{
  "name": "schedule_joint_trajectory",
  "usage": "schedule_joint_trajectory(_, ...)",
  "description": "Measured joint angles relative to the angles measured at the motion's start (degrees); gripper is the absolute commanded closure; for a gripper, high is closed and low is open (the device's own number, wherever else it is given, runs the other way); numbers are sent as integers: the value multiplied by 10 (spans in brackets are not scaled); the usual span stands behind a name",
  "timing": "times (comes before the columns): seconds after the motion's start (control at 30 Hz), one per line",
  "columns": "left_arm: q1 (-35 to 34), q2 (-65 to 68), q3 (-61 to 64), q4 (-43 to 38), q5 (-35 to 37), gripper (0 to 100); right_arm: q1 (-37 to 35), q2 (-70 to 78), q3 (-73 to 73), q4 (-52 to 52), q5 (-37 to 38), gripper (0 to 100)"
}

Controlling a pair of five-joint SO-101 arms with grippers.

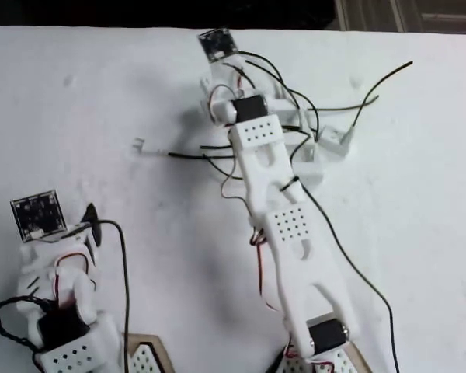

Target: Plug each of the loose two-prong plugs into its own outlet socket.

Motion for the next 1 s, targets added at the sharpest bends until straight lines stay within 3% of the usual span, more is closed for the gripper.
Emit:
schedule_joint_trajectory(0.4, 0, 0, 0, 0, 0, 739, -69, -207, -2, 239, -1, 981)
schedule_joint_trajectory(0.67, 0, 0, 0, 0, 0, 739, -75, -294, 19, 258, -34, 982)
schedule_joint_trajectory(0.87, 0, 0, 0, 0, 0, 739, -82, -442, 218, 258, -48, 982)
schedule_joint_trajectory(1.0, 0, 0, 0, 0, 0, 739, -90, -591, 424, 258, -113, 981)
